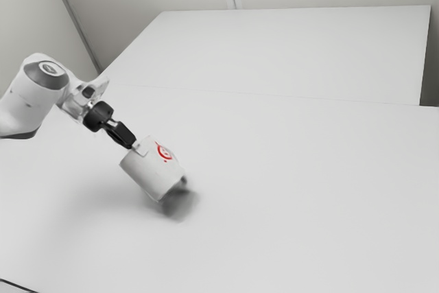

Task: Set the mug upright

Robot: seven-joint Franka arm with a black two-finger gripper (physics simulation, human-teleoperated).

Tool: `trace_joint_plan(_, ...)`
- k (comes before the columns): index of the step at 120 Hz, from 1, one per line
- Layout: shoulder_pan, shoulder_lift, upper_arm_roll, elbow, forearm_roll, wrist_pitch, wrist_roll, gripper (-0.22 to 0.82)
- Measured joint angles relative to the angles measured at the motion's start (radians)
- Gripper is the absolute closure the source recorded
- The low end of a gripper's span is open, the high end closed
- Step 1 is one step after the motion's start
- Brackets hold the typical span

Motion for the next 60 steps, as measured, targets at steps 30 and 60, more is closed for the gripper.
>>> trace_joint_plan(30,-0.022,-0.018,-0.128,0.073,0.396,0.175,-0.166,0.78)
trace_joint_plan(60,-0.084,-0.026,-0.17,-0.003,0.594,0.383,-0.306,0.78)
